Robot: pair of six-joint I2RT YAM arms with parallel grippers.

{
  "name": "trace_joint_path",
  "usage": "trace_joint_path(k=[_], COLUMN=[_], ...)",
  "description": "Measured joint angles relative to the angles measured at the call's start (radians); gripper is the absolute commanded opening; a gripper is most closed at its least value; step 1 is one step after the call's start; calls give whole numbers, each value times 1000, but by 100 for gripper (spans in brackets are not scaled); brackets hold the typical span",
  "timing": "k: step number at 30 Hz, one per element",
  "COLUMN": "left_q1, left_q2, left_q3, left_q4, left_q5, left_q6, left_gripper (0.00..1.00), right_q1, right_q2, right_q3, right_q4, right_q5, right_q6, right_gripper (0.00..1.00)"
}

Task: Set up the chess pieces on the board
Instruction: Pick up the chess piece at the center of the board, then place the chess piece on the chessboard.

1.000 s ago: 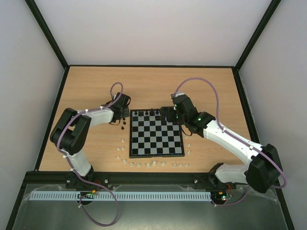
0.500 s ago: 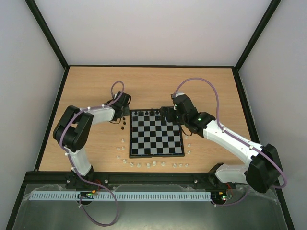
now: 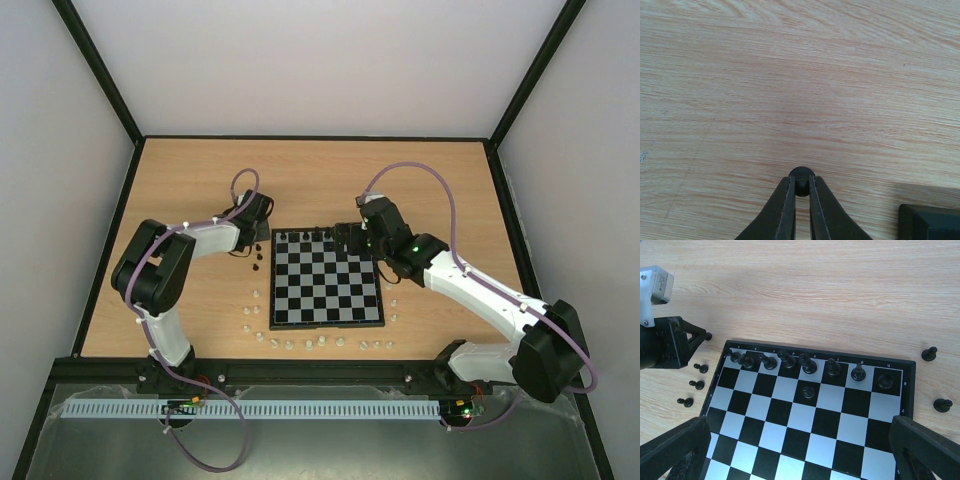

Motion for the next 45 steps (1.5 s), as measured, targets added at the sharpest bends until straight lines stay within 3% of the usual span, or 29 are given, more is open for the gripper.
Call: trace_joint_path(k=[18,35,45], left_q1=[-24,-211,-288], left_q2=[-63,-256,-238], left_q3=[20,78,140], left_q4=[-81,-215,-257], left_q5=[-3,66,151], left_q6=[0,42,82], left_gripper=[2,4,4], right_q1=[0,0,0], right_q2=[-18,-74,-74], right_q3=[0,-3,-3], right_q4=[-1,-3,-14], right_q5=[13,108,164], right_q6=[0,4,6], right_gripper=[99,99,99])
